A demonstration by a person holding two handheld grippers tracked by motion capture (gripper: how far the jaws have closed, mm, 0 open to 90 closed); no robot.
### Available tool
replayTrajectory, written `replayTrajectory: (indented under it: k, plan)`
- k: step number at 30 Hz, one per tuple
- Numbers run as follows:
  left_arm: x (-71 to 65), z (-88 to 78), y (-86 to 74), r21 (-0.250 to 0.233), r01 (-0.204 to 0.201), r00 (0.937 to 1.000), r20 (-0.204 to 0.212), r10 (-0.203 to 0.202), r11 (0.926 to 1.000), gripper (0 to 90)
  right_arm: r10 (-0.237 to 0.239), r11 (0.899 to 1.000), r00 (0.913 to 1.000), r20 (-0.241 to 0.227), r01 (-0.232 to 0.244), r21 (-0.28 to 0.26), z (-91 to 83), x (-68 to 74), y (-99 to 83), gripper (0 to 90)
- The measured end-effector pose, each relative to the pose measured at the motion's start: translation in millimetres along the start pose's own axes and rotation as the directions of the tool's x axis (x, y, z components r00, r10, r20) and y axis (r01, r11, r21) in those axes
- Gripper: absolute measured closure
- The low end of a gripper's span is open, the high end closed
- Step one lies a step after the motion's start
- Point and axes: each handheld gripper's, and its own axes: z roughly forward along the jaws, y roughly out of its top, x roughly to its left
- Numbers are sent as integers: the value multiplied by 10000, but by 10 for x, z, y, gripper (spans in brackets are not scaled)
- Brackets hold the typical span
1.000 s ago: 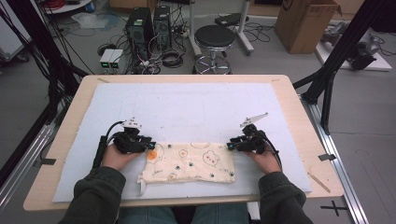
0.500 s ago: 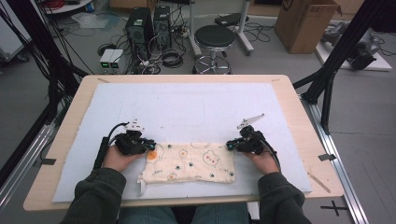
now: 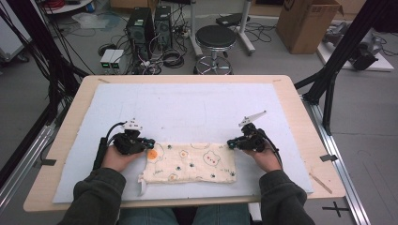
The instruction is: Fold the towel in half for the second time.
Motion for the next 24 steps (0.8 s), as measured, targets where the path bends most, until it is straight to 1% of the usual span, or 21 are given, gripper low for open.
replayTrajectory:
  k: [3, 5, 7, 9, 12, 14, 16, 17, 19, 20, 21, 22, 24]
  plan:
    - [35, -22, 21, -116, 73, 9998, -204, -76, 9999, 849, -85, 10000, 10000, 49, 85, 13, -5, -15, 78, 860]
    - [62, -38, 39, -229, 171, 9994, -309, -178, 9996, 850, -92, 10000, 9999, 91, 92, 5, -4, -32, 125, 860]
    - [95, -53, 63, -254, 173, 9989, -432, -184, 9995, 849, -52, 10000, 9999, 150, 53, -52, -2, -53, 175, 860]
    - [138, -81, 71, -499, 353, 9981, -496, -378, 9981, 849, -39, 9999, 9998, 202, 42, -135, 8, -78, 225, 860]
    - [200, -89, 78, -698, 623, 9960, -593, -665, 9956, 849, 11, 9999, 9994, 353, -7, -130, 30, -131, 303, 860]
    - [239, -99, 114, -645, 492, 9958, -745, -540, 9967, 849, 83, 9997, 9993, 363, -75, -211, 44, -167, 361, 860]
    - [285, -93, 135, -855, 675, 9944, -753, -740, 9941, 849, 130, 9996, 9989, 450, -118, -258, 59, -200, 412, 860]
    - [312, -85, 149, -745, 723, 9939, -780, -781, 9946, 849, 124, 9996, 9987, 495, -110, -271, 67, -220, 433, 860]
    - [345, -78, 174, -740, 727, 9927, -908, -793, 9946, 849, 274, 9988, 9979, 586, -249, -421, 86, -255, 463, 860]
    - [367, -78, 197, -951, 755, 9918, -961, -846, 9926, 849, 345, 9982, 9975, 611, -315, -501, 91, -268, 472, 860]
    - [376, -80, 205, -1000, 729, 9915, -1006, -829, 9923, 849, 413, 9973, 9968, 687, -369, -640, 104, -294, 481, 860]
    - [383, -75, 210, -1048, 754, 9911, -1012, -861, 9916, 848, 472, 9970, 9964, 708, -427, -649, 114, -304, 481, 860]
    - [397, -50, 198, -952, 719, 9915, -1011, -815, 9929, 848, 547, 9972, 9957, 754, -506, -555, 152, -324, 476, 860]
